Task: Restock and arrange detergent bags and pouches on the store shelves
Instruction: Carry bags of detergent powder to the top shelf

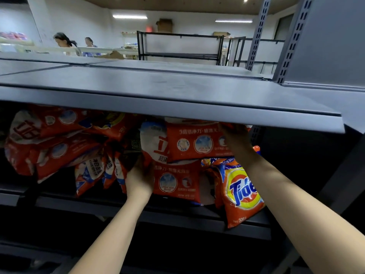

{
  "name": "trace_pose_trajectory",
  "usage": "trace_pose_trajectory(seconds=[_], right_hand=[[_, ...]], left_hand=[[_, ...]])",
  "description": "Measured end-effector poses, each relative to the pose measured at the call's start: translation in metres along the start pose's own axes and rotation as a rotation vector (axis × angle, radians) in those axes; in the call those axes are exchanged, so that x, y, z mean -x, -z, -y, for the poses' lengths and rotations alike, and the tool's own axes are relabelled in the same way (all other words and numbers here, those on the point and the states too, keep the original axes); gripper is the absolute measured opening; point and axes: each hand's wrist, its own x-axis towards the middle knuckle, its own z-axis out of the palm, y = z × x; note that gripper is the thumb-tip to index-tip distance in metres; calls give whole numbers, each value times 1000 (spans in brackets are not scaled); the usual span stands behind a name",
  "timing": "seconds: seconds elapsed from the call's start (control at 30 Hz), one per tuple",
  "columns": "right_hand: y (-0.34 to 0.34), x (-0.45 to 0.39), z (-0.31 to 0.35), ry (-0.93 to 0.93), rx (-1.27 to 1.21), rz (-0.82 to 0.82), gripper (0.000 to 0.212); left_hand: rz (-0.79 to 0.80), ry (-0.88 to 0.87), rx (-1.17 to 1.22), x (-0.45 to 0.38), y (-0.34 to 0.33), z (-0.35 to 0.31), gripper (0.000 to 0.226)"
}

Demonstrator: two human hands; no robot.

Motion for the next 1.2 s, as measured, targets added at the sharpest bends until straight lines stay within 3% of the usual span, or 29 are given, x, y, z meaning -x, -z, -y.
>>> trace_pose_trajectory(seconds=[0.07, 0.2, 0.33, 0.43, 0.63, 0.77, 1.03, 1.2], right_hand=[[3, 12, 13, 7, -202, -20, 29], [14, 37, 37, -12, -277, -110, 9], [29, 72, 43, -92, -224, -262, 15], [41, 112, 42, -134, -247, -304, 12], [65, 200, 51, -26, -57, -404, 17], [89, 253, 57, 19, 114, -601, 15], [170, 325, 69, 11, 12, -791, 28], [232, 350, 72, 63, 8, -1008, 27]], left_hand=[[-38, -58, 91, 6, 10, -11, 30], [-222, -151, 34, 21, 28, -28, 26], [-350, -157, 20, 27, 54, -31, 16], [-363, -202, 29, 38, 73, -33, 30], [-254, -262, 20, 74, 93, -27, 47], [-158, -316, 61, 102, 91, -27, 47], [10, -392, 243, 158, 63, -62, 47], [58, -412, 330, 192, 41, -106, 44]])
